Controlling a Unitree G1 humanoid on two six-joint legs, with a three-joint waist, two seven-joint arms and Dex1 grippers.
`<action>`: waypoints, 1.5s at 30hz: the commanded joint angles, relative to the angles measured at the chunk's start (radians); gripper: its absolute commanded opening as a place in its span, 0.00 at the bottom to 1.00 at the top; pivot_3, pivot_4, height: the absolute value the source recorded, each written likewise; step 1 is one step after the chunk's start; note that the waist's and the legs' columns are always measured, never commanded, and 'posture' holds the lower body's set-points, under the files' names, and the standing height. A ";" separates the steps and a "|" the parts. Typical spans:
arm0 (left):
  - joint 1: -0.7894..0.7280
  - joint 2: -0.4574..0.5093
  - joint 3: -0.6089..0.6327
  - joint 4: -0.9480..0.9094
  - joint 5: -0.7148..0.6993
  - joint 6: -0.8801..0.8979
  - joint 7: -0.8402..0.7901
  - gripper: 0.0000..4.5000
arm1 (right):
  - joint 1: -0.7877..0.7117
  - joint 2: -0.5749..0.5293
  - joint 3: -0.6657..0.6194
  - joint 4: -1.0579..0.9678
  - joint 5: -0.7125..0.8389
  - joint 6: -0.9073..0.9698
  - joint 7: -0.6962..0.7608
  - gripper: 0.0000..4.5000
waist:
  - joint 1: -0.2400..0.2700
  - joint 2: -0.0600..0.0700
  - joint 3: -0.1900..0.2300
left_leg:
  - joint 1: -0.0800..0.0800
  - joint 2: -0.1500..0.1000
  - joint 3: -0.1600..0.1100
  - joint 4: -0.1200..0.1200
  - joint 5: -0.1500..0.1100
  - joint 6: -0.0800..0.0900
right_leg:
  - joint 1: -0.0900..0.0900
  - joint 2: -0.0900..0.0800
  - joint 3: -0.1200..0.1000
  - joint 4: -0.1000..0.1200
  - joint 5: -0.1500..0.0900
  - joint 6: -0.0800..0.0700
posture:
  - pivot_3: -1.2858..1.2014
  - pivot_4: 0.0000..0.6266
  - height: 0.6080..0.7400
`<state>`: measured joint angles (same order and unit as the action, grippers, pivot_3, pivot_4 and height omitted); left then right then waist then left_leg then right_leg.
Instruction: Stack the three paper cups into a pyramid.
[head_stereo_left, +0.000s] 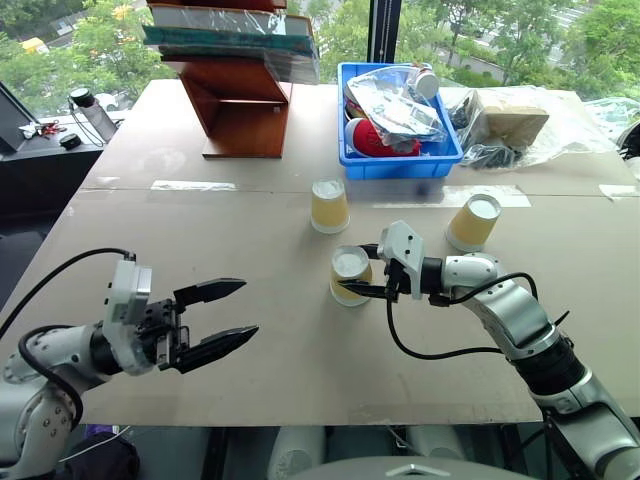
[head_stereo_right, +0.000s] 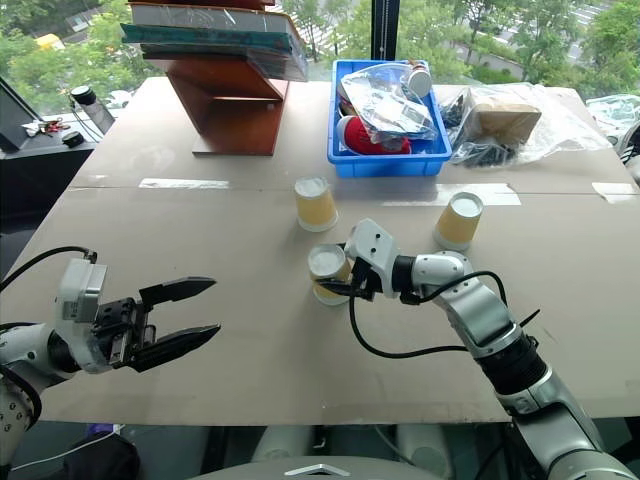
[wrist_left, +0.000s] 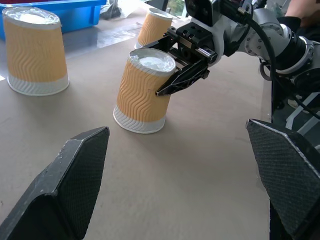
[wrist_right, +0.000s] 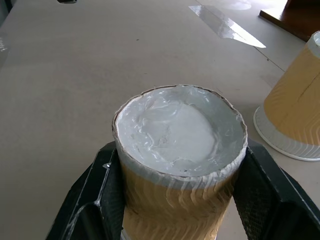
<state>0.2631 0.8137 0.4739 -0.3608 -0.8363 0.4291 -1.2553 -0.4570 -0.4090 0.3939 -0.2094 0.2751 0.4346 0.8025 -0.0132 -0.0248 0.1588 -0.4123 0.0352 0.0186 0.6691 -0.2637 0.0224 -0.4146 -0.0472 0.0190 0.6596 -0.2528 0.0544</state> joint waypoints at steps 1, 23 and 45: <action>-0.037 0.012 0.014 0.019 0.002 -0.022 -0.017 1.00 | 0.007 -0.008 -0.023 -0.039 -0.010 -0.001 0.003 0.48 | 0.001 0.000 0.000 | 0.000 0.000 0.000 0.000 0.000 0.000 | 0.000 0.000 0.000 0.000 0.000 0.000 | 0.52 0.24 1.00; -0.208 -0.031 -0.090 0.060 0.005 -0.016 -0.009 1.00 | 0.017 -0.068 -0.384 -0.333 0.196 0.201 -0.124 0.98 | 0.002 0.000 0.000 | 0.000 0.000 -0.001 0.000 0.000 0.000 | 0.000 0.000 0.000 0.001 0.000 0.000 | 0.52 0.24 1.00; -0.397 -0.099 -0.213 0.135 0.062 -0.036 0.055 1.00 | 0.221 -0.160 -0.559 -0.339 0.065 0.294 -0.420 0.98 | 0.000 0.000 -0.001 | 0.000 -0.001 0.000 0.001 0.000 0.000 | 0.000 0.001 0.001 0.001 0.000 0.001 | 0.52 0.24 1.00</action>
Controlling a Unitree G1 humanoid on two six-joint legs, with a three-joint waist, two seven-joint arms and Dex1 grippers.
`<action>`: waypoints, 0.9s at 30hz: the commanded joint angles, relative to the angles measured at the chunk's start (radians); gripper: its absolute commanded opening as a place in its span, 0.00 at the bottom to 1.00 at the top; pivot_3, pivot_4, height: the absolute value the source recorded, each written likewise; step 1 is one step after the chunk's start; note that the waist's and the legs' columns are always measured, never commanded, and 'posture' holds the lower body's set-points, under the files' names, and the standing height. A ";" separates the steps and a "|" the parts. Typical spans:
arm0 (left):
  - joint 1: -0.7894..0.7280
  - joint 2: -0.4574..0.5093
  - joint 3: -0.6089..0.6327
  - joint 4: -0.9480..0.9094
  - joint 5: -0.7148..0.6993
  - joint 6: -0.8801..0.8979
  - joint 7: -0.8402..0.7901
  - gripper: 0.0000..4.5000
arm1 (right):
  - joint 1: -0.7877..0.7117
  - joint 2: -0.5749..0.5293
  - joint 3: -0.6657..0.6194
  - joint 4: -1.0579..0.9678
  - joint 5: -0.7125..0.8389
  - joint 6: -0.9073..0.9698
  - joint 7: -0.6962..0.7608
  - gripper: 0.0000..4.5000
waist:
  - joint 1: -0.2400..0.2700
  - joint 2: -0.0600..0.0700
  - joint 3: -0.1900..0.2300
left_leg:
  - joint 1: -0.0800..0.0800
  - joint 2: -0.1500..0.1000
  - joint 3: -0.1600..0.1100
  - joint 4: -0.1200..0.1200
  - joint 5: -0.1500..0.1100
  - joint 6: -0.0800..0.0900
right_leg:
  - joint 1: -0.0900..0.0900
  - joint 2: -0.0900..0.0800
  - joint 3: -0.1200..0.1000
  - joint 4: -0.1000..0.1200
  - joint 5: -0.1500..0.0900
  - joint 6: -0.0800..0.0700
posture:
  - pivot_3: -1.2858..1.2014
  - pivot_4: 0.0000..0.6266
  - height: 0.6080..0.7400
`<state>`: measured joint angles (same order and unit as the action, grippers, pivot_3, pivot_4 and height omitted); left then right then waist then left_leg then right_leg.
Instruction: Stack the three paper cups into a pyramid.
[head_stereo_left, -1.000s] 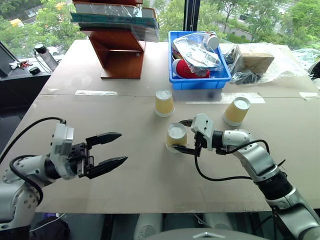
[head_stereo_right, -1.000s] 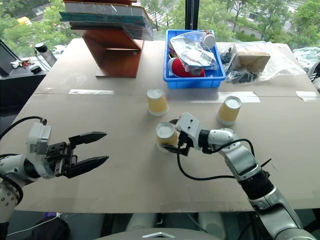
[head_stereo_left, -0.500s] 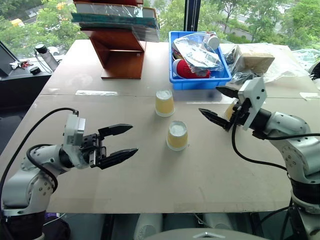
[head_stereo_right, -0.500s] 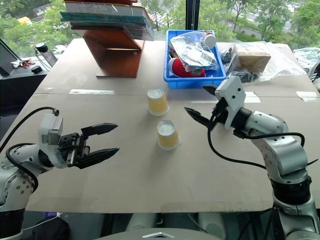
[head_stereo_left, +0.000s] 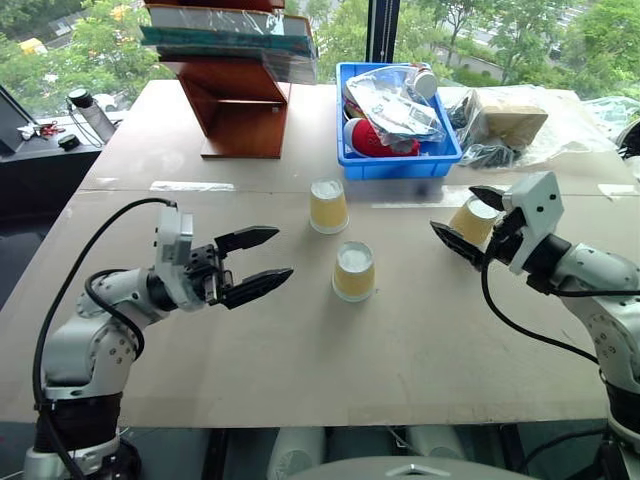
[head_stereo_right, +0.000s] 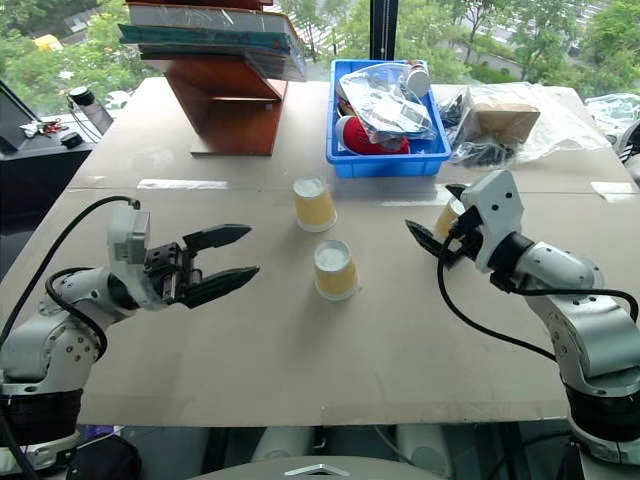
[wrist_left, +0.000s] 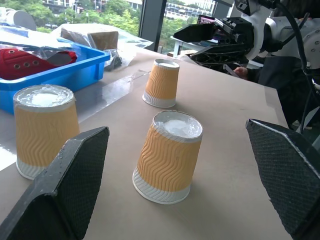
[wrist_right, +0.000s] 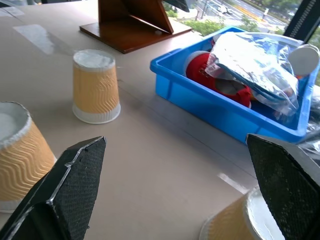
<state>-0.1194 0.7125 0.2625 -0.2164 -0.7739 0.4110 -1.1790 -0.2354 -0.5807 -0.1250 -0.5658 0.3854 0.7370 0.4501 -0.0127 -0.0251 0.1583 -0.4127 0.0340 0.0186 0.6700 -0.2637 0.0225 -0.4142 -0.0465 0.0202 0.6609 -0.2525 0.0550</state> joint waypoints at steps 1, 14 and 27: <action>-0.015 0.003 -0.005 -0.009 0.001 -0.021 -0.029 1.00 | 0.001 0.018 -0.040 0.028 -0.053 -0.010 -0.081 0.98 | -0.001 0.000 0.000 | 0.000 0.000 0.000 0.000 0.000 0.000 | 0.000 0.000 0.000 0.000 0.000 0.000 | 0.52 0.24 1.00; -0.012 0.039 0.022 -0.012 -0.033 -0.008 -0.105 1.00 | -0.084 0.133 -0.040 0.338 -0.120 -0.100 -0.165 0.98 | -0.001 0.000 0.000 | 0.000 -0.003 0.000 0.000 0.000 0.000 | 0.000 0.000 0.000 0.000 0.000 0.000 | 0.52 0.24 1.00; -0.055 0.029 0.010 -0.146 -0.081 0.082 0.028 1.00 | -0.115 0.138 -0.055 0.455 -0.100 -0.201 -0.114 0.51 | -0.001 0.001 0.000 | 0.000 -0.003 0.000 0.000 0.000 0.000 | 0.000 0.000 0.001 0.001 0.000 0.000 | 0.52 0.24 1.00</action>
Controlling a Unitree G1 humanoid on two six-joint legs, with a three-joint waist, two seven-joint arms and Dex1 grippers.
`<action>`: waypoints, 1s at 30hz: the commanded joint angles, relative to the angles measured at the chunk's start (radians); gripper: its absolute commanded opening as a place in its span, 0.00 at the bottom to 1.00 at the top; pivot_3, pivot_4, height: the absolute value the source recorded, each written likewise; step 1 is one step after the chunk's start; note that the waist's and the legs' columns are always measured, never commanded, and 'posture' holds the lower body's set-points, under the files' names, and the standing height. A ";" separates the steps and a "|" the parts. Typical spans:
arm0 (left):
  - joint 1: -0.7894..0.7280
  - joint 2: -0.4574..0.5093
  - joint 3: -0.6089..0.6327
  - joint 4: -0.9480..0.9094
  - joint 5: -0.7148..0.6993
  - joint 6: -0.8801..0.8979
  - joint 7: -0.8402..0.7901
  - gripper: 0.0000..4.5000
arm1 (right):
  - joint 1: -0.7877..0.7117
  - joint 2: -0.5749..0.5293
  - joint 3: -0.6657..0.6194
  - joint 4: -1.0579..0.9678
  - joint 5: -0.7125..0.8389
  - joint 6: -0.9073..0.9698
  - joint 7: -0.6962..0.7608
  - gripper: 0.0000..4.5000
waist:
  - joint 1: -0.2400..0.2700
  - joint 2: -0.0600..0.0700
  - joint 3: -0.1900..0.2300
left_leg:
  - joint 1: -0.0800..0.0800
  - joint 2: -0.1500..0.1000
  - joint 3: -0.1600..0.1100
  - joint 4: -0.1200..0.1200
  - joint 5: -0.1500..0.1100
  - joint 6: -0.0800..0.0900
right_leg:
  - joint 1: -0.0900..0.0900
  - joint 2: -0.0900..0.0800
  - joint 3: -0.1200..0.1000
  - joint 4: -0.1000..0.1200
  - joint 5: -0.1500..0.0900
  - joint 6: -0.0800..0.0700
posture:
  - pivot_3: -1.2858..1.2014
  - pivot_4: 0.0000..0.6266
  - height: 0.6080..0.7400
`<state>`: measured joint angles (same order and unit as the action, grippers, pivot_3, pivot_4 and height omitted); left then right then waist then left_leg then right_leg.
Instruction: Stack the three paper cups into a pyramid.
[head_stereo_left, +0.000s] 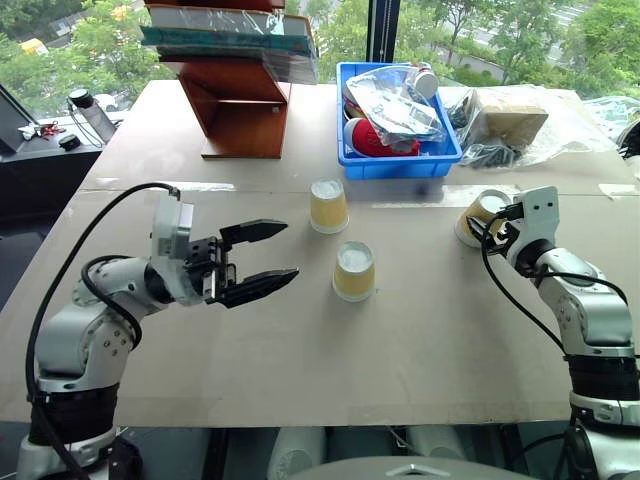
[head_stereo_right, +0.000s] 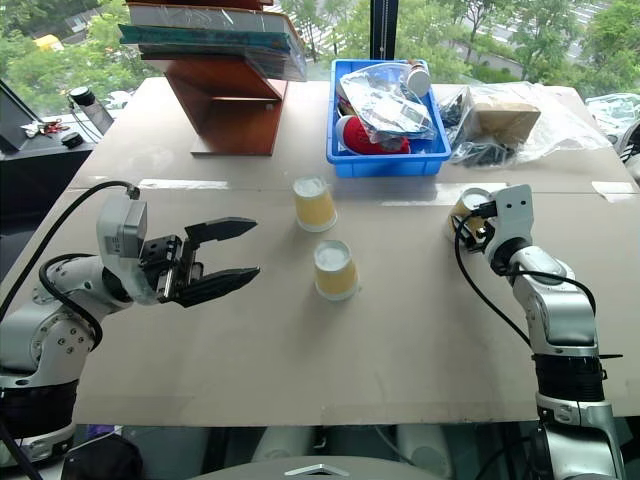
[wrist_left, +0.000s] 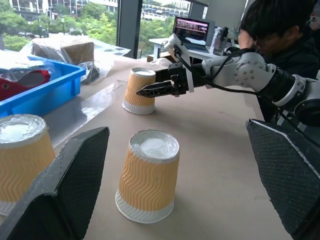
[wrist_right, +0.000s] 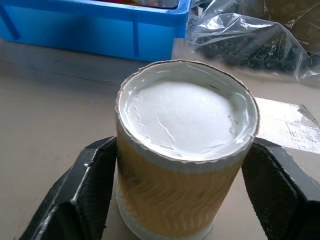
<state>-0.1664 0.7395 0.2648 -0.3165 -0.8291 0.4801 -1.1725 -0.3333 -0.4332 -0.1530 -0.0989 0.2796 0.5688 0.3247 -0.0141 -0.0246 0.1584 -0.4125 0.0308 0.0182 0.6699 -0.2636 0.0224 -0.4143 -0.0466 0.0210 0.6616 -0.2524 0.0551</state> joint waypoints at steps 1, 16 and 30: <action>-0.007 0.001 0.008 -0.047 -0.026 0.015 0.025 1.00 | -0.016 -0.011 -0.022 -0.015 0.008 -0.039 0.024 0.49 | 0.000 0.000 0.000 | 0.000 0.000 0.000 0.000 0.000 0.000 | 0.000 0.000 0.000 0.000 0.000 0.000 | 0.52 0.24 1.00; 0.028 0.019 0.042 -0.030 -0.029 0.024 0.024 1.00 | 0.196 -0.116 0.178 -0.493 0.169 0.086 0.276 0.49 | 0.002 0.000 0.000 | 0.001 0.003 -0.001 0.000 0.000 0.000 | 0.001 0.000 -0.001 0.000 0.000 0.000 | 0.52 0.24 1.00; -0.009 0.039 0.025 -0.016 -0.024 0.048 0.030 1.00 | 0.213 -0.145 0.307 -0.450 0.080 0.015 0.321 0.49 | 0.002 0.000 0.000 | 0.001 0.000 -0.002 0.001 0.000 0.000 | 0.002 0.000 -0.001 0.000 0.000 0.000 | 0.52 0.24 1.00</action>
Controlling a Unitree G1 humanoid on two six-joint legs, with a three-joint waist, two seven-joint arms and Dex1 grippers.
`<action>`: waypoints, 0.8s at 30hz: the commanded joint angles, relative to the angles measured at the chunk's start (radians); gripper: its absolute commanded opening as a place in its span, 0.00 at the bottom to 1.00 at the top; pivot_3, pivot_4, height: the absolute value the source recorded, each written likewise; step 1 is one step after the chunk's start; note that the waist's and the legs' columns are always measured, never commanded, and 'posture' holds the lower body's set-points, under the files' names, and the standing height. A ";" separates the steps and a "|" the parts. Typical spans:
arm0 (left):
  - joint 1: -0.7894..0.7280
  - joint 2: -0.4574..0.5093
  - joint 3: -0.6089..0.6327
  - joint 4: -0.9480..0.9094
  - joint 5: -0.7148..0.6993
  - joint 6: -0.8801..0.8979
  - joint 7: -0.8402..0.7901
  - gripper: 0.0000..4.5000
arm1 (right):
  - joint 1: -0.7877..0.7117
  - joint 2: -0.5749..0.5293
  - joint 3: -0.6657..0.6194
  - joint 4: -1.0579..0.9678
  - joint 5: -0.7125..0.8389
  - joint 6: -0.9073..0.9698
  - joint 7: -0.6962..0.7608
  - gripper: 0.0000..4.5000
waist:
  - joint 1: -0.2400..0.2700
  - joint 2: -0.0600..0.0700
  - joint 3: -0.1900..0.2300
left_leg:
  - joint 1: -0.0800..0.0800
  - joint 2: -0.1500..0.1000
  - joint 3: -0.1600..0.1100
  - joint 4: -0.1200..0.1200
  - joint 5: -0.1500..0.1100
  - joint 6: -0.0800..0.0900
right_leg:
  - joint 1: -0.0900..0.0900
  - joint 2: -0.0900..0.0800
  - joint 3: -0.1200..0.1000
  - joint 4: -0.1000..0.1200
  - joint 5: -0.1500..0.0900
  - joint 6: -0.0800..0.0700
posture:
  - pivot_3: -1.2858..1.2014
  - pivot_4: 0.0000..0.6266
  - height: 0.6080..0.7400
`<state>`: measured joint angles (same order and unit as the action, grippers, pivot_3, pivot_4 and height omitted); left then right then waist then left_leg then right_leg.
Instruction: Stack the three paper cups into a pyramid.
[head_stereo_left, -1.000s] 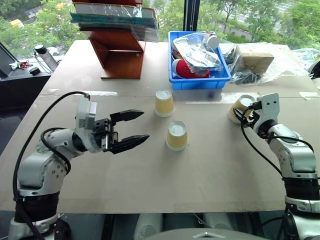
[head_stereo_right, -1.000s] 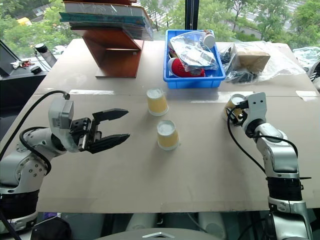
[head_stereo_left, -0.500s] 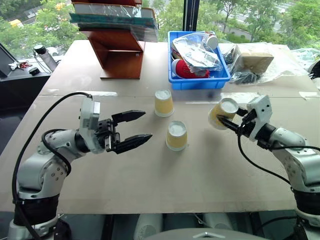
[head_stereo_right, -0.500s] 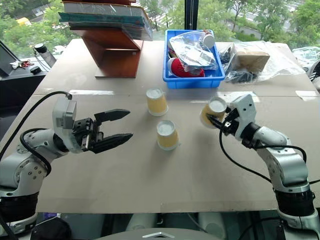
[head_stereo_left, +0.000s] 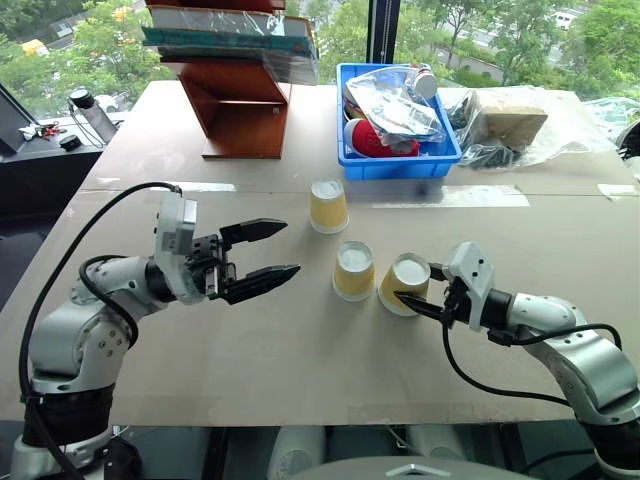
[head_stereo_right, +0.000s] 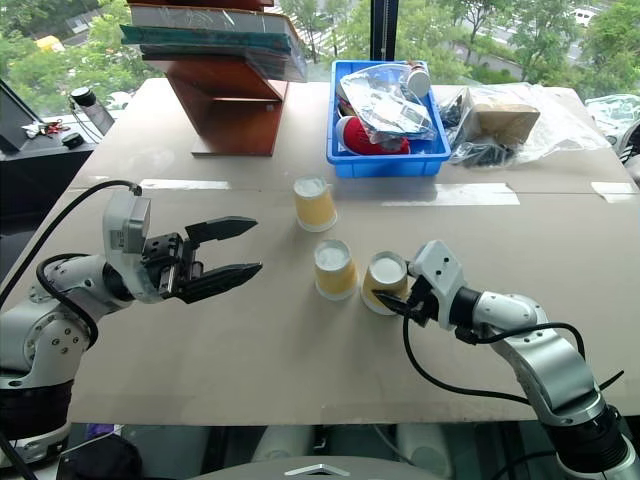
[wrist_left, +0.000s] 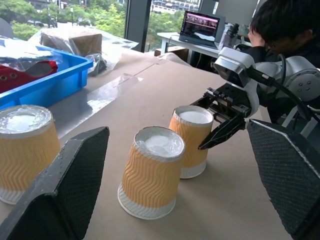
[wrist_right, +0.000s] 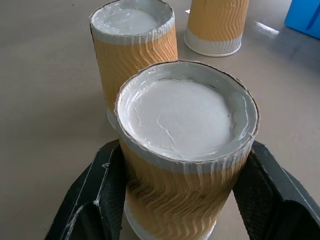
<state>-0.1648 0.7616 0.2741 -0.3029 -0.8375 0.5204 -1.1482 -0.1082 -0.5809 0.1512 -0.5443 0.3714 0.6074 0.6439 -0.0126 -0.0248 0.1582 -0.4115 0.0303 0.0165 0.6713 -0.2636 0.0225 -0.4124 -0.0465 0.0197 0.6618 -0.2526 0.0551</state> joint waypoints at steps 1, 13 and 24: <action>-0.011 0.017 0.016 -0.036 -0.018 0.011 0.010 1.00 | -0.013 0.004 0.008 -0.004 -0.017 -0.027 0.004 0.49 | 0.000 0.000 0.000 | 0.000 0.000 0.000 0.000 0.000 0.000 | 0.000 0.000 0.000 0.000 0.000 0.000 | 0.52 0.24 1.00; -0.023 0.006 0.004 -0.097 -0.037 0.053 0.078 1.00 | -0.026 0.013 0.054 0.002 -0.061 -0.034 0.012 0.49 | 0.000 0.000 0.000 | 0.000 0.000 0.000 0.000 0.000 0.000 | 0.000 0.000 0.000 0.000 0.000 0.000 | 0.52 0.24 1.00; -0.092 -0.006 -0.016 -0.107 -0.052 0.115 0.169 1.00 | -0.004 -0.030 -0.018 -0.034 -0.020 -0.059 0.068 1.00 | 0.002 0.000 0.000 | 0.001 0.000 0.000 0.000 0.000 0.000 | 0.001 0.000 0.000 0.000 0.000 0.000 | 0.52 0.24 1.00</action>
<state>-0.2346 0.7580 0.2613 -0.3824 -0.8698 0.6265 -1.0093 -0.1210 -0.5962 0.1865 -0.5247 0.3256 0.5805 0.6930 -0.0104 -0.0250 0.1580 -0.4106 0.0298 0.0161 0.6713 -0.2636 0.0224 -0.4114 -0.0467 0.0196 0.6623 -0.2525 0.0551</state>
